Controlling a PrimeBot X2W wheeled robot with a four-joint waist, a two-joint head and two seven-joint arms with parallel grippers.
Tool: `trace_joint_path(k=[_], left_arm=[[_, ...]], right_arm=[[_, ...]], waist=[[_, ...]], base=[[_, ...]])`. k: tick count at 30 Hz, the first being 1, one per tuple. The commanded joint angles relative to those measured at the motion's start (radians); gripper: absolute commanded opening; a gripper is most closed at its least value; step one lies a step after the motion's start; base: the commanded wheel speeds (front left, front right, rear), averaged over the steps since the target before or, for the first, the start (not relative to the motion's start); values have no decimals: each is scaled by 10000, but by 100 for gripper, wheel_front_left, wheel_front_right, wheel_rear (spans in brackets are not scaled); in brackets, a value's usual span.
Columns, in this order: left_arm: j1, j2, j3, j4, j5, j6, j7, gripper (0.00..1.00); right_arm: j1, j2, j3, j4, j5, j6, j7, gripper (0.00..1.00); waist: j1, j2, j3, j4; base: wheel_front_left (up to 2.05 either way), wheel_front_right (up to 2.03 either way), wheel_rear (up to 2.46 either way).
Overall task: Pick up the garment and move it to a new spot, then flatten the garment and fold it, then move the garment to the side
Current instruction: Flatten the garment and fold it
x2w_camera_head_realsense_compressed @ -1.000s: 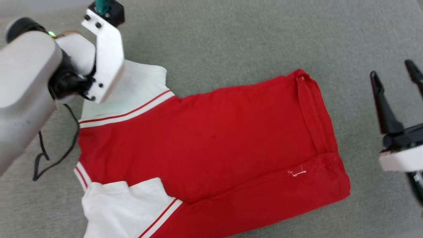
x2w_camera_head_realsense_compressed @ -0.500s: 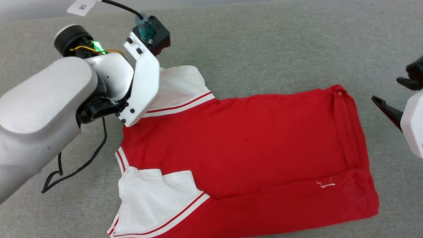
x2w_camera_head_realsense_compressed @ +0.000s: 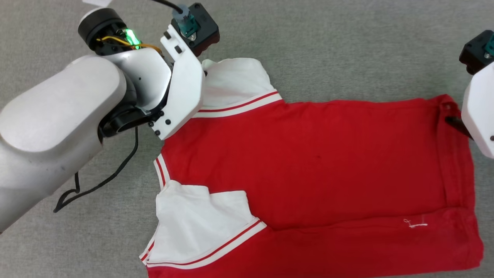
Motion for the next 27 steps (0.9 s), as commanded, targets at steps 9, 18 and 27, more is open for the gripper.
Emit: trace_joint_path(k=[9,18,27], left_arm=[[-322,-52,-163,277,27,3,-597,0],[-22,79,-303,492,-54,4,-1038,0],[854,538,-371,230,-274,86,-1404,0]], right_arm=[[418,641,1192,1506,227,-12,-799,41],[-8,665,844,1717,319,-13,-2771,0],[876,236,1048,1400,697,-13,-4330,0]], waist=[[-1,0,661,400],[-1,0,-71,110],[-1,0,-1383,-70]], base=[[0,0,0],[0,0,0],[0,0,0]])
